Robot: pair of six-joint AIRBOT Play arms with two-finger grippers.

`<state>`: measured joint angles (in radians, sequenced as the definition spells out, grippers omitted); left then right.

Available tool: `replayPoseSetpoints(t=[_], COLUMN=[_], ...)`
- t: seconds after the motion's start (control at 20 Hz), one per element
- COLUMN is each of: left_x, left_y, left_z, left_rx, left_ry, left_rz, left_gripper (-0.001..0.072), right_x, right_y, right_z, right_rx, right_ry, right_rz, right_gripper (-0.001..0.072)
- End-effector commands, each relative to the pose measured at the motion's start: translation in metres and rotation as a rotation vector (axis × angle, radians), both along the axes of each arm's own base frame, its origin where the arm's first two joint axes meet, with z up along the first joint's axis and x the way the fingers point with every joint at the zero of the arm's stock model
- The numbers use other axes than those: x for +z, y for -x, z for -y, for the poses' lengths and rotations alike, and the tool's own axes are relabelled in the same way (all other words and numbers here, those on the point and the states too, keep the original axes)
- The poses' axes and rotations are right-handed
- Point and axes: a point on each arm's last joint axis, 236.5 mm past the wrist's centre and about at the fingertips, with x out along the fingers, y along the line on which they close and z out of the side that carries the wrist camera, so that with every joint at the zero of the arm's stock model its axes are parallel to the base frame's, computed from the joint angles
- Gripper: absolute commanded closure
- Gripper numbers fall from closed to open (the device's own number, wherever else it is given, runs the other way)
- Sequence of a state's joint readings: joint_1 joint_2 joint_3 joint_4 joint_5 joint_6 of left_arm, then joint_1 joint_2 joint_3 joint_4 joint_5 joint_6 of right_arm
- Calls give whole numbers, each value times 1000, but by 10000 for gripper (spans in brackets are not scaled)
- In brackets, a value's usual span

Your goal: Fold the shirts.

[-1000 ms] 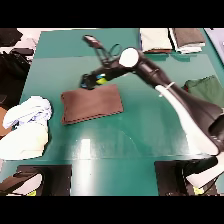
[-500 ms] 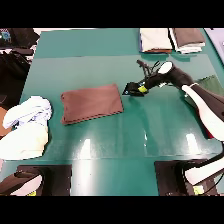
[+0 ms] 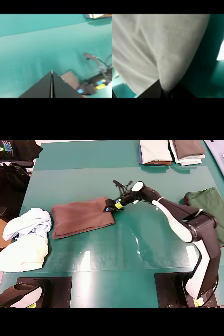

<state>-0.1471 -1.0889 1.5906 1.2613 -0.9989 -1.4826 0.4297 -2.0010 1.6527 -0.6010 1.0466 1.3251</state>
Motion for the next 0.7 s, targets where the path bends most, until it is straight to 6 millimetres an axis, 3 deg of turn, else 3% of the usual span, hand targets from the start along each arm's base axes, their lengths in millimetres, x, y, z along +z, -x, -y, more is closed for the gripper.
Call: replayPoseSetpoints(t=[0.0, 0.1, 0.25, 0.3, 0.45, 0.65], left_x=[0, 2, 4, 4, 10, 22], left_y=[3, 5, 14, 19, 33, 42], left_z=[5, 13, 41, 55, 91, 117], left_rx=[-16, -36, -103, -133, -213, -266], left_ry=[27, 61, 53, 36, 28, 55], left_rz=[-13, -19, -8, 4, 41, 88], left_gripper=[679, 679, 679, 679, 679, 679], right_x=[31, 57, 97, 109, 139, 173], right_y=[-26, -56, -94, -102, -102, -76], right_z=[-14, 26, 127, 170, 304, 457], right_rx=[-5, -28, -166, -230, -424, -728], right_ry=[-36, 43, 182, 224, 364, 451], right_rz=[119, 243, 337, 348, 359, 375], right_gripper=[692, 692, 692, 692, 692, 692])
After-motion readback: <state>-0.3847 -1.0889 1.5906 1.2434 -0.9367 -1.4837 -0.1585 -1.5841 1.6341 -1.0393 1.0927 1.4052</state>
